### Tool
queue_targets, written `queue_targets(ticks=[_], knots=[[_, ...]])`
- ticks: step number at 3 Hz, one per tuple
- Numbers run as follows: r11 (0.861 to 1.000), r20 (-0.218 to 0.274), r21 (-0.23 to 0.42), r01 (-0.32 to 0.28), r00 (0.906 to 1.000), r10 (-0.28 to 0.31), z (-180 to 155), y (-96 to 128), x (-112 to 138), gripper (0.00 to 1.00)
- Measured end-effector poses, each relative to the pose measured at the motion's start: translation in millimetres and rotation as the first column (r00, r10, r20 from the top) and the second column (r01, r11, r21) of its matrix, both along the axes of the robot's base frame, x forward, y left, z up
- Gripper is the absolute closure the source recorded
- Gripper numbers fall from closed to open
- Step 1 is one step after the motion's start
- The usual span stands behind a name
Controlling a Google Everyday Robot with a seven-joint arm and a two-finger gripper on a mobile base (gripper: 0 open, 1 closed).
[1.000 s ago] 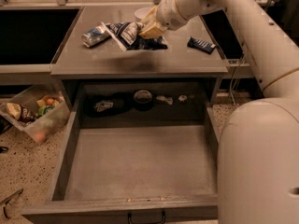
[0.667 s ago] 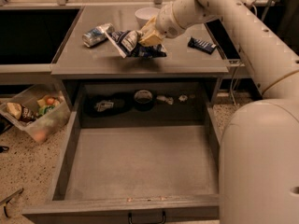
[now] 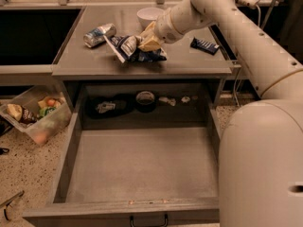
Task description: Pick blue chip bag from top drawer and place on counter
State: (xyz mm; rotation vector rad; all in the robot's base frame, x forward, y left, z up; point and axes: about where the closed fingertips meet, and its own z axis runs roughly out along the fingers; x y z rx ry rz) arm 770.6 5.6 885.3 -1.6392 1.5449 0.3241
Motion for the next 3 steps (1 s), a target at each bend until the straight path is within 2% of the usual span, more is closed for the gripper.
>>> queue_targets(ticks=[3], knots=[[1.0, 0.0, 0.0, 0.0, 1.0, 0.0, -0.1, 0.1, 0.0, 0.11]])
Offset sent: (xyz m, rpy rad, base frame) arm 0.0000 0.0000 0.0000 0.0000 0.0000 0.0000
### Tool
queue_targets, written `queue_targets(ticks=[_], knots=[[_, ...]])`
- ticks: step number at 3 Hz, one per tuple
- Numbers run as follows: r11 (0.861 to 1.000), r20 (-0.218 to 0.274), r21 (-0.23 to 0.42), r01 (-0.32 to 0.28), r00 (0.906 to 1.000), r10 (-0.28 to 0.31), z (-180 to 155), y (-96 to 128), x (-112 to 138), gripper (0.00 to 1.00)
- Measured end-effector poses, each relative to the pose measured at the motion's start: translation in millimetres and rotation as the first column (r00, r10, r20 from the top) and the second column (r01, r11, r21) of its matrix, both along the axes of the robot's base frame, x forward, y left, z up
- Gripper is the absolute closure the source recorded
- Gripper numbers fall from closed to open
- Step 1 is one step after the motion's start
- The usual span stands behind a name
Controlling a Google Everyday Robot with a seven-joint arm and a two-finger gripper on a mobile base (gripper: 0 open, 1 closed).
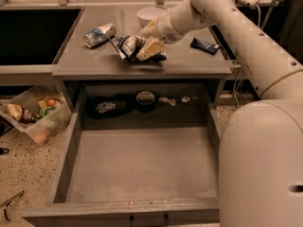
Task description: Pick blue chip bag from top drawer and place on counter
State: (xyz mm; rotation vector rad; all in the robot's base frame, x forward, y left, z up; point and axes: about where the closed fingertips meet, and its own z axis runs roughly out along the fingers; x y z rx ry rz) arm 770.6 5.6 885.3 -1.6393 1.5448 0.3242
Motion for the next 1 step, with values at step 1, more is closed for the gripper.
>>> queue_targets(ticks=[1], knots=[[1.0, 0.0, 0.0, 0.0, 1.0, 0.0, 0.0, 0.0, 0.0, 0.0]])
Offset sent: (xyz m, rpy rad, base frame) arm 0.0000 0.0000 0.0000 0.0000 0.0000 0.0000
